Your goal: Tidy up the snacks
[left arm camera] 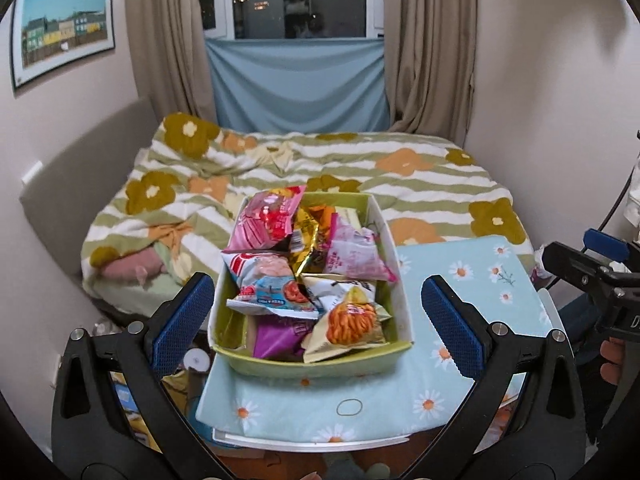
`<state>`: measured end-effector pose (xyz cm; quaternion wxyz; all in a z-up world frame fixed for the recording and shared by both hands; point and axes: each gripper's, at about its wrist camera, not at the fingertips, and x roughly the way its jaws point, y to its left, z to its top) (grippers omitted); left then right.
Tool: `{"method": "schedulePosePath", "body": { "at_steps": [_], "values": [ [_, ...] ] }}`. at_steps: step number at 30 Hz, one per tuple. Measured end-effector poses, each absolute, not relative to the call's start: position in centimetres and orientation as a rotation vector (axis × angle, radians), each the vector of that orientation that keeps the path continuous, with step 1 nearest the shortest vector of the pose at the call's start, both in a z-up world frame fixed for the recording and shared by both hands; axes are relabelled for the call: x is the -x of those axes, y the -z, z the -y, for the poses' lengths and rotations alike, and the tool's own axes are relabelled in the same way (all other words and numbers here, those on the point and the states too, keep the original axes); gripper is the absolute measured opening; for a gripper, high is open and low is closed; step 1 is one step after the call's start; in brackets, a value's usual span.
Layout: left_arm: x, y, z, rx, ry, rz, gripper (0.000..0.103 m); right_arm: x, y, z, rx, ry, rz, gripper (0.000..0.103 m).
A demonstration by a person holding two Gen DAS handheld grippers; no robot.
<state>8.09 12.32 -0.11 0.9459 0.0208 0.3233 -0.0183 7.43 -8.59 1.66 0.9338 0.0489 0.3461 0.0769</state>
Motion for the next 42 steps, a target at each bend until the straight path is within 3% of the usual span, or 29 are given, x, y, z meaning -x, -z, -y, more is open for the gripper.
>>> {"method": "schedulePosePath", "body": {
  "at_steps": [13,42],
  "values": [
    [-2.6,0.4,-10.0,-0.065,0.036,-0.584,0.103,-1.2,-0.6,11.7,-0.018,0.004,-0.654,0.103],
    [-1.4,0.8,-8.7,-0.074,0.049,-0.584,0.103,0.6,-0.8,13.4,-0.061,0.030,-0.652,0.103]
  ]
}}
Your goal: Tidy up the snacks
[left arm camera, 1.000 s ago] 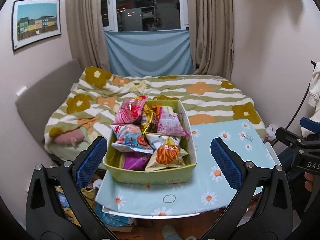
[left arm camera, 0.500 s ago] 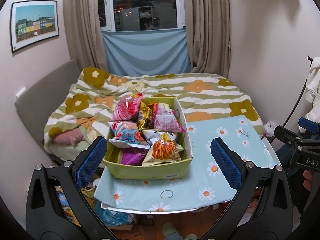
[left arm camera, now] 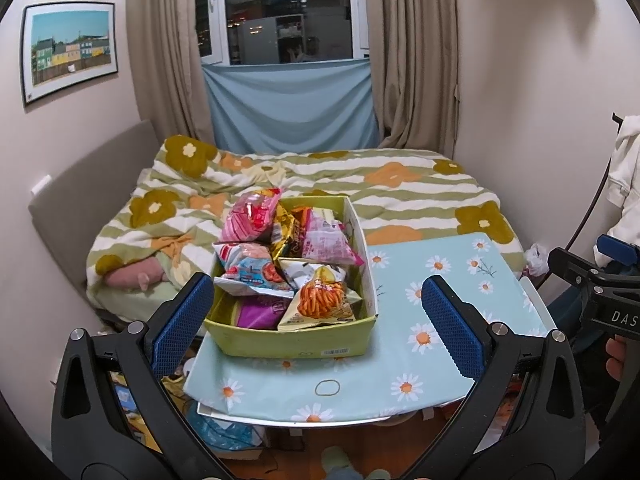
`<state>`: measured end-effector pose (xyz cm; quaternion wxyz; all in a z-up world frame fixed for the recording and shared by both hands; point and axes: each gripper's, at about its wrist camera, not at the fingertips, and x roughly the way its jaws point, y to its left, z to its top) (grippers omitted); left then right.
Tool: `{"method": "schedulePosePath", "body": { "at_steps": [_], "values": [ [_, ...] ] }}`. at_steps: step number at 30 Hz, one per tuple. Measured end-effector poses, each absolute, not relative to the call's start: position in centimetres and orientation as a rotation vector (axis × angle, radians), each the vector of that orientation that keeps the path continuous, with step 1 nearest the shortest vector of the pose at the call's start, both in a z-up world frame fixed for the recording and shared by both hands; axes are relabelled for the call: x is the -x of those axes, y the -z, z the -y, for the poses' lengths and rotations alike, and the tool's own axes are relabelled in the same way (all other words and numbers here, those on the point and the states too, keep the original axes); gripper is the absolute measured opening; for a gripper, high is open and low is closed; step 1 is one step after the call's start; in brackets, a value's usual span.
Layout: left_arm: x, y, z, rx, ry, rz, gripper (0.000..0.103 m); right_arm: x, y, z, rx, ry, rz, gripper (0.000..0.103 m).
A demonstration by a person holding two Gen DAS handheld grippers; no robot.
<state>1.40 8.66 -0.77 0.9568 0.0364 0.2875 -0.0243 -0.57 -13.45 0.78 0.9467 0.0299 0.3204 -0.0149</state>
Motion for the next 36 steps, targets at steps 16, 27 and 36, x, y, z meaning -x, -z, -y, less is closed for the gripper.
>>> {"method": "schedulePosePath", "body": {
  "at_steps": [16,27,36],
  "values": [
    [-1.19,0.58,-8.13,-0.069,0.053,-0.585,0.103,0.75,-0.89,13.72,-0.064,0.038,-0.647,0.103],
    [-1.20,0.75,-8.01,-0.063,0.046,-0.582,0.103,0.71,-0.84,13.82,-0.065,0.036,-0.649,0.103],
    [-1.22,0.74,-7.91,-0.058,0.044,-0.581,0.103,0.55,-0.81,13.71,-0.065,0.038,-0.648,0.103]
  ]
}}
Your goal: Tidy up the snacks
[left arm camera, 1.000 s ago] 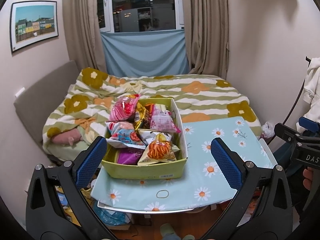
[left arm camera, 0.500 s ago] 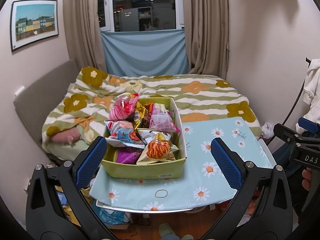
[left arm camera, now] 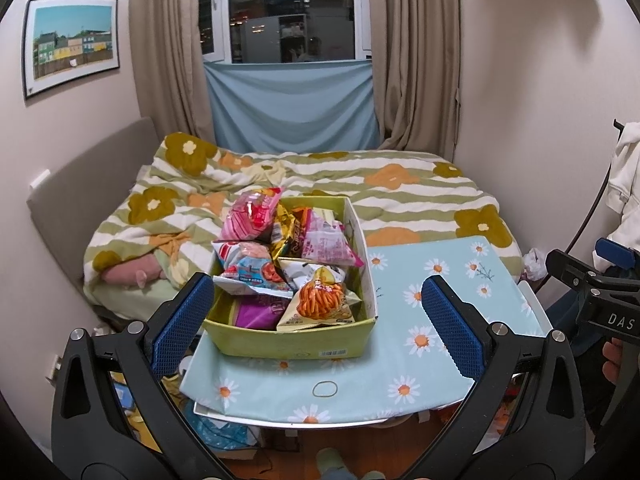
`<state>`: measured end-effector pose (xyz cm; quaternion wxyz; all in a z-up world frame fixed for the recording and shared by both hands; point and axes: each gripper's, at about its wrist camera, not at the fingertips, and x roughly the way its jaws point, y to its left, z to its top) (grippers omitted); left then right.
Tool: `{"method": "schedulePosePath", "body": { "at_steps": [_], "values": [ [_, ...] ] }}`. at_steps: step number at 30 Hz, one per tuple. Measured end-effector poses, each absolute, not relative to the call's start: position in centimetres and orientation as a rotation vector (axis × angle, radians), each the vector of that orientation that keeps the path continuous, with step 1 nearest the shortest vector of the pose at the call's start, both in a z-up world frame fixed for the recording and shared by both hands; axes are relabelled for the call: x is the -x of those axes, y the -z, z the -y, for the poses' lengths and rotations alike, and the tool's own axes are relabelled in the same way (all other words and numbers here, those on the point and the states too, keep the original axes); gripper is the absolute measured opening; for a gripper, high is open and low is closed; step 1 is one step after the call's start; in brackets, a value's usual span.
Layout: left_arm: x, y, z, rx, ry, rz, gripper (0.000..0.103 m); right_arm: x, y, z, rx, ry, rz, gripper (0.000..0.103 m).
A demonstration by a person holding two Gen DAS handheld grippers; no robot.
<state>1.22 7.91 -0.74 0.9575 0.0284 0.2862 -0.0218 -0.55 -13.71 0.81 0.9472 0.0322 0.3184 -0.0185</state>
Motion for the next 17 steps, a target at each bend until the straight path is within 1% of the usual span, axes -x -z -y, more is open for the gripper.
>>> {"method": "schedulePosePath", "body": {
  "at_steps": [17],
  "values": [
    [-3.2,1.1,-8.3,-0.052,0.029,-0.572,0.103,-0.4,-0.7,13.5,-0.061,0.048,-0.650,0.103]
  ]
}}
